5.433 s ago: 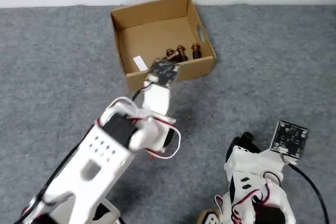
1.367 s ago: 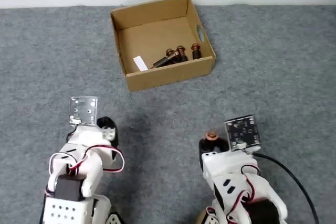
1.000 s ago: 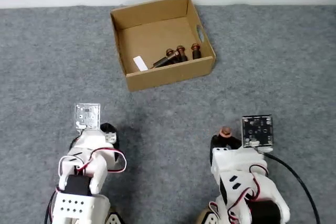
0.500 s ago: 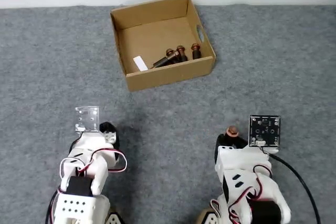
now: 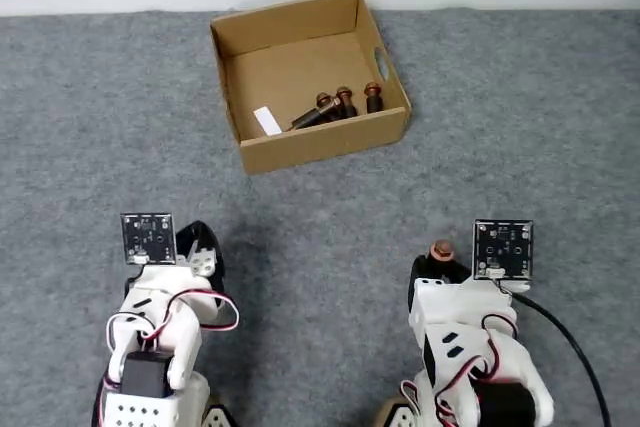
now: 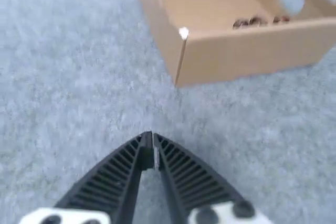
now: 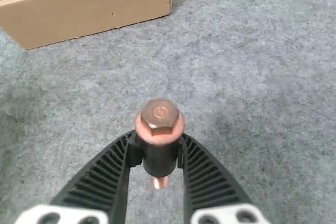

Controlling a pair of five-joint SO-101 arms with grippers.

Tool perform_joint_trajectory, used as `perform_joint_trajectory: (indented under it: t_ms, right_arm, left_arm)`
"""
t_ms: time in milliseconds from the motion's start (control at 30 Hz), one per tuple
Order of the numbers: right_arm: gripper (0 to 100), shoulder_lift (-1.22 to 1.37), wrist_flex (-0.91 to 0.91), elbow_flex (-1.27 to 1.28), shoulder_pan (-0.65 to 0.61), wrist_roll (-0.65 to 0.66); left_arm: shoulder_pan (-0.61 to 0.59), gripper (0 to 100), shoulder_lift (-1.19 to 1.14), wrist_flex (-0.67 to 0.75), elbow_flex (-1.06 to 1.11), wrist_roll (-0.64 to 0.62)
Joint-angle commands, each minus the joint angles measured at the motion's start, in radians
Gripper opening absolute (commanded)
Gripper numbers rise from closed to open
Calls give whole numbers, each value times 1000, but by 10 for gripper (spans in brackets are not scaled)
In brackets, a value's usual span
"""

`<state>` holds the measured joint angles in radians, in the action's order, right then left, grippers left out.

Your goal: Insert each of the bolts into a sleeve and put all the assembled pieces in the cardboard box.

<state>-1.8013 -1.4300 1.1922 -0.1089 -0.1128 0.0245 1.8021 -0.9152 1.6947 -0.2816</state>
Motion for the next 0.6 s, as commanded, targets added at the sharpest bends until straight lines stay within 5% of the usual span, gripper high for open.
perform_joint_trajectory:
  t_ms: [0, 233, 567]
  right_arm:
    - [8, -7, 61, -11, 4, -11]
    - [8, 77, 302, -15, 4, -3]
    - [8, 794, 631, -413, 2, -8]
  left_arm:
    - [-3, 5, -3, -75, -10, -5]
    - [-3, 6, -6, -239, -10, -2]
    - [-3, 6, -5, -310, -10, -5]
